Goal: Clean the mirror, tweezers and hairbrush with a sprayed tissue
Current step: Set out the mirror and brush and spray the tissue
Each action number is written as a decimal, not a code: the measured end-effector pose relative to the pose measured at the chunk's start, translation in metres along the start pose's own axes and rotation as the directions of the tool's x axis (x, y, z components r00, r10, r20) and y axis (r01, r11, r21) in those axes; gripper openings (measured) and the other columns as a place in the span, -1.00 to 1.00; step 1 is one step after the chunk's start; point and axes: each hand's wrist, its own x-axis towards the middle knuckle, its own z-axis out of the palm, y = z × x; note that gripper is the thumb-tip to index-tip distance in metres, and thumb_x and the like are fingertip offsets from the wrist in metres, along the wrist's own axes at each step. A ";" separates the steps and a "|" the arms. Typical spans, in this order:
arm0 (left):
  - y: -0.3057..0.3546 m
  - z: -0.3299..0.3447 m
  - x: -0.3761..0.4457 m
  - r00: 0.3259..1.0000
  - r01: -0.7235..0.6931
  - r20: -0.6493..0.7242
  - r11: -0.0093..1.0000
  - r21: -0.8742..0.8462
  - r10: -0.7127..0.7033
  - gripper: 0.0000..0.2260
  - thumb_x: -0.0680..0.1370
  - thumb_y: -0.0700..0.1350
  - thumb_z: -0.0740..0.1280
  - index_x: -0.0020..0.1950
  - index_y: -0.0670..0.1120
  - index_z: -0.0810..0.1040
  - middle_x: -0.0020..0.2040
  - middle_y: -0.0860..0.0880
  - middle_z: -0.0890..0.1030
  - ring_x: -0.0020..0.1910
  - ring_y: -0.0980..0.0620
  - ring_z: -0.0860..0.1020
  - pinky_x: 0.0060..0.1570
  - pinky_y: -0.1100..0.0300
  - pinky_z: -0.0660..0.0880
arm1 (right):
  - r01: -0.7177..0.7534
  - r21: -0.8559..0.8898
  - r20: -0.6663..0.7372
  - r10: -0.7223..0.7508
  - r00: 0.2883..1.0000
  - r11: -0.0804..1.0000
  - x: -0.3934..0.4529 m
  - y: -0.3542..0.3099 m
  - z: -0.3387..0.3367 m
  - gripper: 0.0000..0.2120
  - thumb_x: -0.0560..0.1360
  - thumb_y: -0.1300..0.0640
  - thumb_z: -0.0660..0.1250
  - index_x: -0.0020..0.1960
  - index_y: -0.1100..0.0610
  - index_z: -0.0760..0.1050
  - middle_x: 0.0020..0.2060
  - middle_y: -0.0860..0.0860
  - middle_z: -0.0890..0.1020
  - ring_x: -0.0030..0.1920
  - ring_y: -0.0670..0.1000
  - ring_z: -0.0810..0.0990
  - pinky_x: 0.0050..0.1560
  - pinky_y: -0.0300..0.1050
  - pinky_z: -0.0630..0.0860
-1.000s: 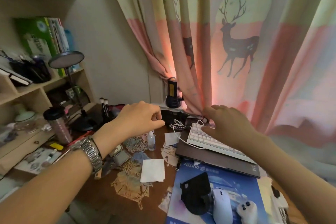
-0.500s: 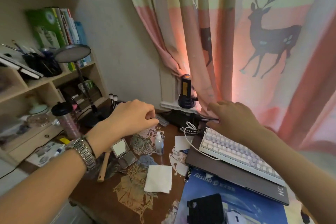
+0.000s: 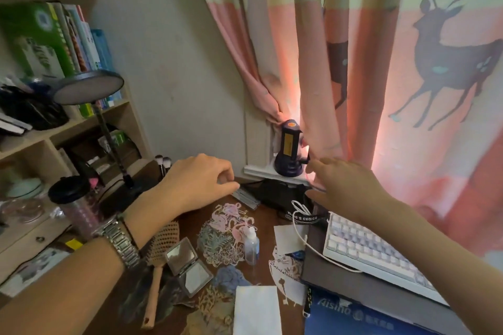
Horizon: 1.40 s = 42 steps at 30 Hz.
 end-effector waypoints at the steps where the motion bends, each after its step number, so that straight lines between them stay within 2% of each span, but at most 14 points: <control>1: -0.012 0.004 0.009 1.000 -0.024 0.011 1.000 0.000 0.024 -0.77 0.47 0.26 0.23 -0.02 0.17 0.52 -0.10 0.20 0.58 -0.10 0.17 0.52 -0.16 0.15 0.48 | -0.012 -0.016 0.004 0.012 1.000 1.000 0.011 -0.006 0.007 -0.66 0.47 -0.10 0.29 0.17 0.01 0.39 0.09 -0.01 0.59 0.07 0.08 0.56 0.04 -0.06 0.47; 8: -0.110 0.045 0.052 0.981 -0.189 0.031 0.982 0.003 0.189 -0.74 0.48 0.24 0.22 0.03 0.14 0.52 -0.05 0.20 0.56 -0.10 0.18 0.51 -0.15 0.21 0.48 | -0.139 -0.053 0.050 0.142 0.989 0.989 0.087 -0.057 0.069 -0.63 0.47 -0.11 0.27 0.20 0.02 0.35 0.09 -0.01 0.57 0.11 0.08 0.53 -0.01 -0.08 0.42; 12: -0.148 0.083 0.060 0.968 -0.228 0.094 0.972 -0.056 0.232 -0.75 0.46 0.25 0.22 -0.01 0.15 0.52 -0.05 0.20 0.58 -0.06 0.19 0.52 -0.09 0.14 0.52 | -0.208 -0.048 0.072 0.211 0.975 0.977 0.089 -0.092 0.100 -0.65 0.48 -0.13 0.26 0.19 0.02 0.36 0.05 -0.01 0.58 0.03 0.07 0.54 -0.09 -0.09 0.42; 15: -0.158 0.103 0.059 0.961 -0.235 0.125 0.967 -0.102 0.247 -0.73 0.45 0.27 0.22 -0.01 0.16 0.53 -0.07 0.21 0.58 -0.07 0.20 0.52 -0.04 0.08 0.52 | -0.275 -0.043 0.065 0.277 0.959 0.961 0.077 -0.109 0.113 -0.63 0.47 -0.14 0.28 0.20 0.01 0.38 0.10 -0.03 0.57 0.07 0.06 0.54 -0.15 -0.13 0.28; 17: -0.162 0.110 0.055 0.956 -0.250 0.126 0.961 -0.118 0.264 -0.73 0.45 0.27 0.23 0.00 0.16 0.53 -0.08 0.21 0.58 -0.09 0.21 0.51 -0.05 0.08 0.52 | -0.308 -0.051 0.073 0.311 0.948 0.950 0.069 -0.117 0.119 -0.61 0.47 -0.15 0.28 0.21 0.01 0.39 0.12 -0.03 0.57 0.10 0.07 0.54 -0.12 -0.09 0.31; 20: -0.170 0.120 0.044 0.961 -0.256 0.082 0.961 -0.102 0.265 -0.73 0.46 0.25 0.23 0.05 0.17 0.52 -0.05 0.21 0.57 -0.09 0.22 0.50 -0.09 0.15 0.52 | -0.328 -0.066 0.048 0.332 0.942 0.942 0.059 -0.125 0.128 -0.60 0.46 -0.13 0.30 0.22 0.02 0.41 0.12 -0.01 0.59 0.07 0.09 0.56 -0.04 -0.05 0.43; 22: -0.176 0.131 0.031 0.964 -0.263 0.027 0.962 -0.073 0.265 -0.73 0.47 0.24 0.22 0.08 0.17 0.50 -0.03 0.21 0.56 -0.10 0.23 0.48 -0.14 0.22 0.49 | -0.332 -0.066 0.006 0.333 0.943 0.941 0.051 -0.129 0.134 -0.61 0.45 -0.14 0.32 0.20 0.01 0.42 0.10 -0.02 0.60 -0.03 0.06 0.57 -0.13 -0.09 0.44; 24: -0.182 0.142 0.015 0.955 -0.293 -0.026 0.956 0.030 0.294 -0.72 0.47 0.25 0.18 0.10 0.18 0.47 -0.01 0.20 0.54 -0.09 0.22 0.47 -0.15 0.24 0.45 | -0.351 0.014 -0.032 0.351 0.936 0.936 0.040 -0.137 0.134 -0.63 0.44 -0.12 0.35 0.17 0.00 0.44 0.04 -0.04 0.61 -0.14 0.00 0.54 -0.21 -0.15 0.43; 28: -0.188 0.145 -0.026 0.915 -0.335 -0.172 0.926 0.174 0.364 -0.64 0.41 0.30 0.12 0.05 0.16 0.51 -0.01 0.17 0.57 -0.05 0.09 0.54 -0.13 0.10 0.51 | -0.355 0.223 -0.183 0.397 0.900 0.908 0.000 -0.171 0.123 -0.68 0.40 -0.05 0.40 0.11 0.02 0.50 -0.11 -0.05 0.61 -0.13 0.02 0.59 -0.03 0.02 0.57; 30: -0.189 0.146 -0.053 0.904 -0.341 -0.220 0.929 0.145 0.366 -0.66 0.41 0.28 0.17 0.00 0.13 0.54 -0.07 0.14 0.59 -0.10 0.06 0.53 -0.18 0.12 0.48 | -0.359 0.220 -0.229 0.406 0.885 0.907 -0.025 -0.194 0.125 -0.69 0.41 -0.03 0.40 0.10 0.05 0.51 -0.13 -0.04 0.61 -0.11 0.05 0.60 -0.01 0.08 0.57; 32: -0.188 0.149 -0.081 0.904 -0.340 -0.243 0.936 0.091 0.352 -0.71 0.43 0.25 0.23 -0.04 0.10 0.56 -0.13 0.10 0.60 -0.16 0.05 0.50 -0.23 0.14 0.44 | -0.371 0.169 -0.219 0.402 0.889 0.913 -0.049 -0.215 0.133 -0.67 0.42 -0.01 0.40 0.13 0.09 0.51 -0.07 0.03 0.65 -0.09 0.10 0.61 -0.05 0.08 0.57; 35: -0.184 0.153 -0.118 0.924 -0.303 -0.228 0.952 0.049 0.306 -0.74 0.43 0.25 0.25 -0.06 0.12 0.56 -0.13 0.10 0.60 -0.17 0.05 0.50 -0.25 0.14 0.42 | -0.396 0.093 -0.184 0.406 0.895 0.914 -0.079 -0.238 0.138 -0.67 0.44 0.00 0.39 0.14 0.10 0.48 0.00 0.06 0.64 -0.13 0.07 0.55 -0.14 -0.10 0.44; 37: -0.182 0.153 -0.138 0.932 -0.287 -0.225 0.958 0.024 0.285 -0.74 0.43 0.27 0.26 -0.07 0.14 0.56 -0.14 0.14 0.59 -0.17 0.08 0.49 -0.25 0.16 0.38 | -0.409 0.056 -0.182 0.412 0.893 0.911 -0.094 -0.252 0.134 -0.67 0.45 -0.02 0.37 0.16 0.09 0.47 0.00 0.03 0.63 -0.18 0.00 0.45 -0.19 -0.15 0.34; 42: -0.175 0.143 -0.174 0.923 -0.308 -0.243 0.952 -0.001 0.298 -0.76 0.46 0.26 0.25 -0.05 0.15 0.55 -0.12 0.16 0.57 -0.11 0.10 0.52 -0.27 0.17 0.34 | -0.400 0.042 -0.221 0.399 0.890 0.916 -0.112 -0.281 0.115 -0.72 0.46 -0.02 0.35 0.12 0.07 0.47 -0.03 0.01 0.61 -0.20 -0.02 0.42 -0.21 -0.12 0.42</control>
